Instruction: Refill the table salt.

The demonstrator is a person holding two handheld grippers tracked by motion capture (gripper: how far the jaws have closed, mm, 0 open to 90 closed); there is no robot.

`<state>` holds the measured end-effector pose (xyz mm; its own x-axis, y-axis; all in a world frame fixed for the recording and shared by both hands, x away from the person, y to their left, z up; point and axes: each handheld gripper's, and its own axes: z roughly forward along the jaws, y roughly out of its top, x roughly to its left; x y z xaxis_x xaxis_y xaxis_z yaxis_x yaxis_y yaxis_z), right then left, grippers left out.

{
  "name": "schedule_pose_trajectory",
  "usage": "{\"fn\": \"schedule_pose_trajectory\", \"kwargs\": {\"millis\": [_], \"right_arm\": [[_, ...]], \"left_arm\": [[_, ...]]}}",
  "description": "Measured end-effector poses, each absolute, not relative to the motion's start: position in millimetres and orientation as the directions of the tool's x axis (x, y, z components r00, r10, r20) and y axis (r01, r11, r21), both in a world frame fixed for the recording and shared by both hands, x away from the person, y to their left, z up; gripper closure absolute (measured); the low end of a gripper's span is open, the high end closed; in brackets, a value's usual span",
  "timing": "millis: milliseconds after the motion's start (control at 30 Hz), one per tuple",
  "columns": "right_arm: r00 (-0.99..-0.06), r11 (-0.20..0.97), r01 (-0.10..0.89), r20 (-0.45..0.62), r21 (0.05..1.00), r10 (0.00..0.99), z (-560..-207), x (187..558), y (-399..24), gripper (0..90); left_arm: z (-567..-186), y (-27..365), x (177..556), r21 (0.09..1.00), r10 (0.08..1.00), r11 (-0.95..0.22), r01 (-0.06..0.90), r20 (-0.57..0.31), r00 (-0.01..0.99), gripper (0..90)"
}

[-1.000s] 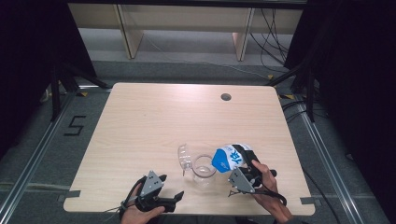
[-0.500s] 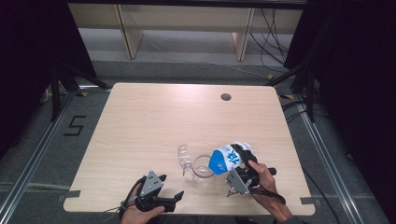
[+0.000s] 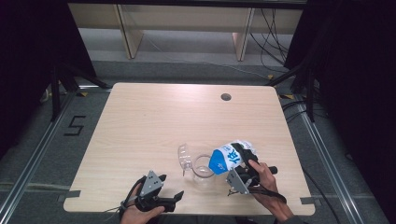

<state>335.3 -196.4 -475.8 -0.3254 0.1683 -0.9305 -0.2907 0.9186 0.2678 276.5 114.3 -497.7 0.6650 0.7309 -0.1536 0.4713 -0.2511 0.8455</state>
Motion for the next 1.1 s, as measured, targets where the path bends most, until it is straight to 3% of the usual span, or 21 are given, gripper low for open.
{"fn": "schedule_pose_trajectory", "kwargs": {"millis": [100, 367, 433, 633, 667, 767, 1033, 1100], "right_arm": [[-0.368, 0.904, -0.267, -0.902, 0.335, 0.226, -481.1, 334.8, -196.0, 47.6], [-0.335, 0.918, -0.258, -0.919, 0.303, 0.209, -480.3, 332.3, -194.0, 47.7], [-0.300, 0.926, -0.305, -0.946, 0.221, 0.127, -474.7, 334.4, -193.4, 47.7], [-0.303, 0.927, -0.298, -0.943, 0.228, 0.135, -476.4, 334.7, -192.7, 47.7], [-0.327, 0.918, -0.284, -0.928, 0.277, 0.178, -480.2, 334.6, -192.8, 47.7], [-0.322, 0.924, -0.257, -0.926, 0.284, 0.195, -481.6, 332.7, -192.3, 48.0], [-0.292, 0.928, -0.289, -0.945, 0.234, 0.147, -480.5, 335.1, -192.2, 48.1], [-0.257, 0.937, -0.316, -0.964, 0.152, 0.070, -475.0, 335.7, -191.4, 48.2]], "left_arm": [[-497.8, 114.2, 276.5, 0.845, 0.731, -0.251, 0.472, -0.154, 0.665, 15.4], [-498.6, 114.7, 277.5, 0.846, 0.723, -0.252, 0.469, -0.158, 0.673, 15.4], [-498.5, 114.8, 277.4, 0.847, 0.724, -0.253, 0.468, -0.156, 0.672, 15.4], [-498.7, 114.6, 277.5, 0.846, 0.723, -0.252, 0.469, -0.158, 0.673, 15.4], [-498.7, 114.6, 277.6, 0.846, 0.723, -0.253, 0.469, -0.157, 0.673, 15.4], [-498.6, 114.8, 277.6, 0.846, 0.723, -0.253, 0.469, -0.156, 0.673, 15.4], [-498.7, 115.0, 277.8, 0.846, 0.724, -0.256, 0.468, -0.153, 0.672, 15.4], [-498.6, 115.7, 278.8, 0.847, 0.720, -0.270, 0.459, -0.140, 0.680, 15.4]]}}
